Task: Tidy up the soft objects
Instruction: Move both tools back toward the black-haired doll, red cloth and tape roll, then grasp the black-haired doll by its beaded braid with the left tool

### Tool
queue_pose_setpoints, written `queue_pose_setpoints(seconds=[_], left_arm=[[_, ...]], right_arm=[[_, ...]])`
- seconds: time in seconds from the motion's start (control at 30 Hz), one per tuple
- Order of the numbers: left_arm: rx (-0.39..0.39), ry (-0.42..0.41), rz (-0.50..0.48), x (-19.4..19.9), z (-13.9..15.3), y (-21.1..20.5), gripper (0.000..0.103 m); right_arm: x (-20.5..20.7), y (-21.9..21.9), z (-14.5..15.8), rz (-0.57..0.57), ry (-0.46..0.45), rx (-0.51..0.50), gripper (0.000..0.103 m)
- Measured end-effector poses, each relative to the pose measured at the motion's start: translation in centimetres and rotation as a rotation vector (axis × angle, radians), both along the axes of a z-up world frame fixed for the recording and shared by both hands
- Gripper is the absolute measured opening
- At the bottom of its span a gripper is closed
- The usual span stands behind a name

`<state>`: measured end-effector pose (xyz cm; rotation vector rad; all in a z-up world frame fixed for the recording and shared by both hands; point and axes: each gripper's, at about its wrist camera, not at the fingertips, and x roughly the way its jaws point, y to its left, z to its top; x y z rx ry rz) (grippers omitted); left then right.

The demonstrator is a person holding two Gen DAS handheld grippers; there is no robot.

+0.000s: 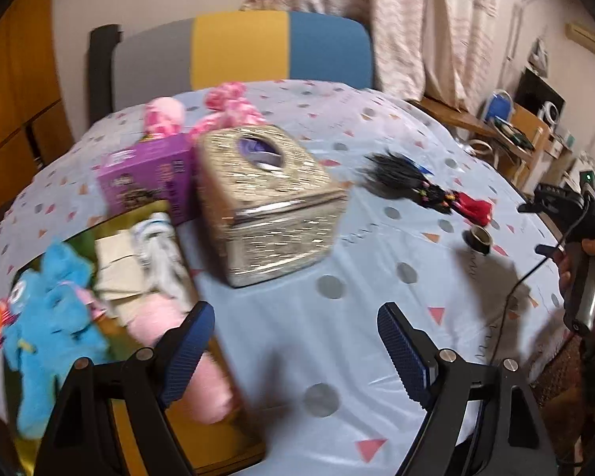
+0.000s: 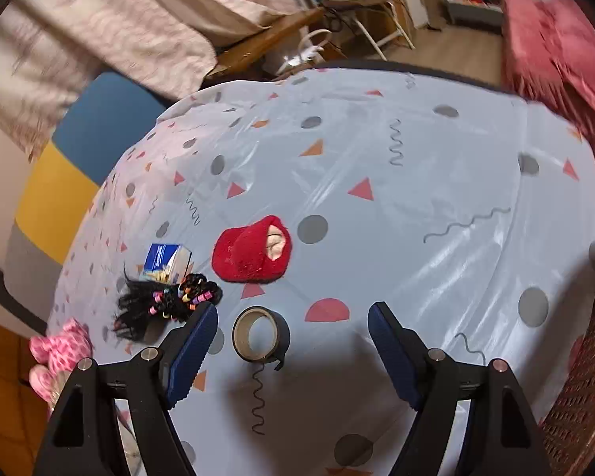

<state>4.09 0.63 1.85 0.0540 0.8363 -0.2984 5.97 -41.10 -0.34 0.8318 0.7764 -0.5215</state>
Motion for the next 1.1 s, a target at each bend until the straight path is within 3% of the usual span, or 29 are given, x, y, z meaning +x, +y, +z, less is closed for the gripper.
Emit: queue_pose_setpoints(seconds=[0.3, 0.37, 0.47, 0.6, 0.73, 0.87, 1.1], left_arm=[[0.051, 0.03, -0.136, 2.2, -1.4, -6.4, 0.079], [0.013, 0.077, -0.175, 3.3, -1.6, -7.8, 0.063], [-0.013, 0.108, -0.211, 5.2, -1.6, -10.4, 0.058], [-0.036, 0.119, -0.22, 7.7, -1.4, -13.5, 0.058], [-0.063, 0.175, -0.196, 11.1, -2.1, -16.1, 0.072], [-0.106, 0.246, -0.173, 14.3, -3.2, -18.6, 0.073], [-0.153, 0.297, -0.104, 18.7, -4.3, -21.7, 0.075]], right_arm=[[0.4, -0.1, -0.9, 0.026, 0.012, 0.072, 0.08], [0.5, 0.0, -1.0, 0.037, 0.018, 0.08, 0.08], [0.8, 0.2, -1.1, 0.057, 0.019, 0.091, 0.08], [0.9, 0.6, -0.7, 0.071, 0.007, 0.073, 0.08], [1.0, 0.6, -0.6, 0.088, -0.011, 0.083, 0.08], [1.0, 0.5, -0.6, 0.1, -0.033, 0.109, 0.08], [1.2, 0.4, -0.9, 0.13, -0.075, 0.173, 0.08]])
